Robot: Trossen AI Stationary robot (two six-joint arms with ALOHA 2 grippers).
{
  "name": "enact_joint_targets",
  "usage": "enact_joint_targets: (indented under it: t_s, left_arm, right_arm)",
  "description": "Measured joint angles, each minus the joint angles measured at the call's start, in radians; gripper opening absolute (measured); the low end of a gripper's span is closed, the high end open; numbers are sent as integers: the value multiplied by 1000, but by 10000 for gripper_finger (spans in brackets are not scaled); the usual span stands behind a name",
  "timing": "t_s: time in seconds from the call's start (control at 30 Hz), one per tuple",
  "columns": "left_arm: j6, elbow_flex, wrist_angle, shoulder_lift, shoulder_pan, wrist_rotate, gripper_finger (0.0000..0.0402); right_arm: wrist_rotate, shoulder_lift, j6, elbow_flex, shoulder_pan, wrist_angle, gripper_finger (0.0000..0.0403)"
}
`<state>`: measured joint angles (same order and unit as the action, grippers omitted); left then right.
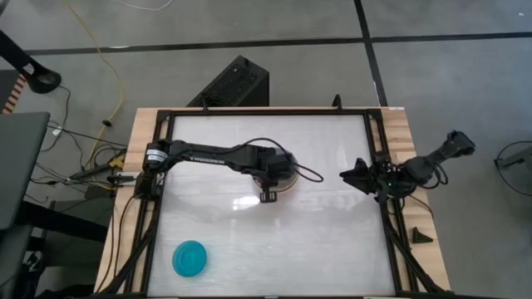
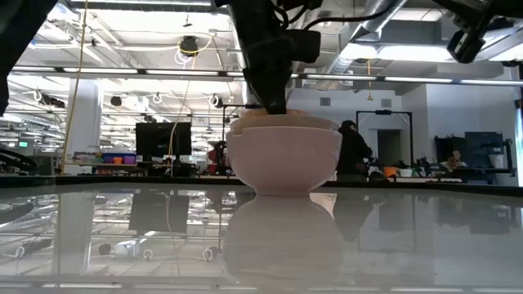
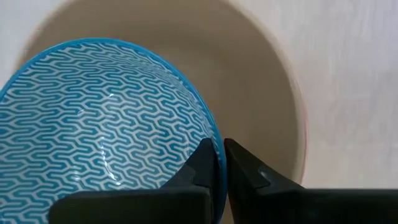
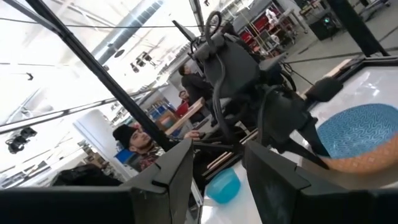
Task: Nest bowls inside each other
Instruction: Stack the blue-patterned and orange-patterned bowl into the gray bowls, then stack the blue bowl into the blue-patterned and orange-patterned
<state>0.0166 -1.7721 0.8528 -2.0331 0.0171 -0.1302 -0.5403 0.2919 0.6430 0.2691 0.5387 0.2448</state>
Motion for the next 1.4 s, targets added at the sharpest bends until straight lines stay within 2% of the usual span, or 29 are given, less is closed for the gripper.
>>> enact_joint_targets:
  t_s: [0.13,0.23,0.47,0.57,0.7,0.9,1.03,1.13,1.27,1.4]
  left_arm:
    - [-2,0,-36,0,0,9,12]
    - [-13,0,-61,0,3,57,14]
    - [-21,0,-83,0,9,76,16]
    - [-25,0,-80,1,19,125,23]
    - [-39,0,-79,2,33,134,57]
    - [-78,0,-45,3,73,196,133]
    - [-125,1,-4,11,122,301,170]
    - [-146,1,23,42,151,361,182]
    - [-124,2,88,107,147,370,184]
    - [-128,63,88,208,123,372,183]
  right_arm:
    - [-60,-37,0,0,43,-44,177]
    - [-90,-55,0,0,66,-65,177]
    - [-94,-65,2,0,84,-69,177]
    - [-94,-65,4,0,84,-69,177]
    - [-94,-65,4,0,84,-65,177]
    - [-92,-65,5,0,84,-65,177]
    - [-90,-65,10,0,84,-65,177]
    - [-88,-65,12,0,91,-65,177]
    - [-88,-65,11,0,115,-65,177]
    - [-95,-63,11,0,139,-66,177]
